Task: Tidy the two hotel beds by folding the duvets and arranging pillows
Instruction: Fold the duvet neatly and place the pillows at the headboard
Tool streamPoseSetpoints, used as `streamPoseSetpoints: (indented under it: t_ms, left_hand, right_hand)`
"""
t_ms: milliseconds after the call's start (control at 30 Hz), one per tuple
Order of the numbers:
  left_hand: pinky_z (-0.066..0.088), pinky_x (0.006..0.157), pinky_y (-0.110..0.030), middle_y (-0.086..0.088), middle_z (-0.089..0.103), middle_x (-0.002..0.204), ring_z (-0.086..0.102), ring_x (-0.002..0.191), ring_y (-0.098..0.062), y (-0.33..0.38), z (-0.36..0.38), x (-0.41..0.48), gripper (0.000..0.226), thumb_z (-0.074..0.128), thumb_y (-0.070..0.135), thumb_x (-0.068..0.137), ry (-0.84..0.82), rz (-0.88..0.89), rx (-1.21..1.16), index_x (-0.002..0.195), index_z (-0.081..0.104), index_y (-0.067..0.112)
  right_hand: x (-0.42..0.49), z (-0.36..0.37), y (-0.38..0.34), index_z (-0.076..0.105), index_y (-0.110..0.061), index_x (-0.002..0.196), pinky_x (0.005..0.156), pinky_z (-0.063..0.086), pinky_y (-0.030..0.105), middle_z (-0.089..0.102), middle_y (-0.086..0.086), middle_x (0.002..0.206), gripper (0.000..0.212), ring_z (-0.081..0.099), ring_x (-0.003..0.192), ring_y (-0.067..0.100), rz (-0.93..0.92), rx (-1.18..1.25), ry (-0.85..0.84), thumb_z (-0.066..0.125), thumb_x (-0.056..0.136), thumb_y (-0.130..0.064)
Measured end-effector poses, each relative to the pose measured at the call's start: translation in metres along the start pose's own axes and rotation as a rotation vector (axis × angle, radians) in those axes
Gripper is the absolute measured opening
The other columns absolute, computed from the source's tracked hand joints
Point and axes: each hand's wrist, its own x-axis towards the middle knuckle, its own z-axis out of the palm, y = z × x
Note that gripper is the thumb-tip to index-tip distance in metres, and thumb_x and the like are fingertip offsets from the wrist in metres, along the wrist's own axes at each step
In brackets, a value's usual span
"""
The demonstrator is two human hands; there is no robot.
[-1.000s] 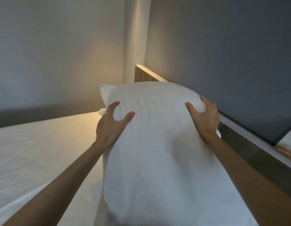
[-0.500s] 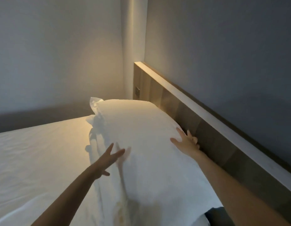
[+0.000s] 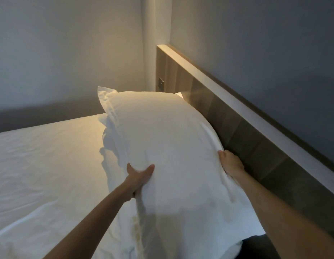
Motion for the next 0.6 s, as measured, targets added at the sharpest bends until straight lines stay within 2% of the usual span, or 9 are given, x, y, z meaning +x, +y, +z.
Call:
streamPoseSetpoints:
  t_ms: [100,200,300,367,433,467,533,600]
  left_hand:
    - [0.052,0.090,-0.052,-0.007,0.048,0.139,0.056,0.116,-0.031,-0.002,-0.004,-0.001,0.127,0.079,0.066,0.052,0.025,0.001,-0.067,0.150,0.012,0.021]
    - [0.051,0.089,-0.046,-0.006,0.047,0.138,0.054,0.112,-0.029,-0.001,-0.002,0.000,0.104,0.075,0.055,0.074,0.064,0.015,-0.083,0.150,0.013,0.018]
    - [0.051,0.088,-0.047,-0.007,0.049,0.136,0.054,0.106,-0.029,-0.002,0.008,0.003,0.107,0.075,0.053,0.072,0.044,-0.007,-0.158,0.151,0.011,0.020]
    - [0.049,0.091,-0.047,-0.008,0.047,0.134,0.053,0.111,-0.032,-0.005,0.018,0.001,0.102,0.072,0.048,0.080,0.087,-0.036,-0.165,0.152,0.006,0.017]
    - [0.045,0.099,-0.051,-0.015,0.036,0.145,0.046,0.123,-0.037,-0.006,0.025,-0.002,0.106,0.069,0.049,0.083,0.112,-0.068,-0.058,0.152,-0.005,0.019]
    - [0.040,0.103,-0.053,-0.017,0.027,0.150,0.040,0.129,-0.040,-0.003,0.026,-0.005,0.111,0.070,0.050,0.081,0.128,-0.053,0.040,0.152,-0.011,0.022]
    - [0.025,0.113,-0.051,-0.015,0.005,0.158,0.017,0.142,-0.039,0.008,0.023,-0.005,0.118,0.075,0.045,0.078,0.176,0.079,0.288,0.151,-0.015,0.024]
    - [0.010,0.117,-0.050,-0.007,-0.014,0.160,-0.007,0.147,-0.032,0.026,0.021,-0.004,0.112,0.074,0.042,0.079,0.183,0.289,0.542,0.153,-0.009,0.027]
  right_hand:
    - [-0.005,-0.010,-0.015,0.048,-0.015,0.091,0.072,0.039,0.033,0.063,0.013,0.099,0.034,0.056,0.082,0.028,-0.093,-0.038,0.199,0.026,0.105,-0.036]
    - [-0.007,-0.047,-0.035,0.043,-0.017,0.081,0.066,0.039,0.035,0.052,0.003,0.071,0.033,0.049,0.064,0.021,-0.218,0.012,0.424,0.029,0.105,-0.033]
    - [-0.004,-0.076,-0.048,0.041,-0.019,0.076,0.067,0.040,0.035,0.042,-0.004,0.062,0.033,0.044,0.058,0.016,-0.326,-0.006,0.542,0.033,0.105,-0.033]
    - [0.002,-0.073,-0.043,0.045,-0.016,0.084,0.069,0.042,0.036,0.051,0.001,0.074,0.027,0.054,0.071,0.023,-0.266,-0.051,0.498,0.035,0.104,-0.032]
    - [0.003,-0.054,-0.032,0.050,-0.015,0.105,0.082,0.045,0.042,0.058,0.010,0.104,0.016,0.055,0.100,0.030,-0.112,-0.076,0.310,0.040,0.102,-0.026]
    - [0.000,-0.044,-0.028,0.049,-0.016,0.119,0.090,0.044,0.045,0.055,0.012,0.121,0.021,0.049,0.112,0.032,-0.069,-0.057,0.210,0.042,0.100,-0.024]
    - [-0.006,-0.030,-0.033,0.042,-0.021,0.138,0.103,0.037,0.051,0.045,0.009,0.140,0.039,0.038,0.127,0.032,-0.146,0.009,0.121,0.046,0.099,-0.025]
    - [-0.013,-0.025,-0.051,0.035,-0.028,0.145,0.112,0.025,0.056,0.036,0.001,0.151,0.047,0.027,0.139,0.029,-0.339,0.025,0.119,0.045,0.100,-0.031]
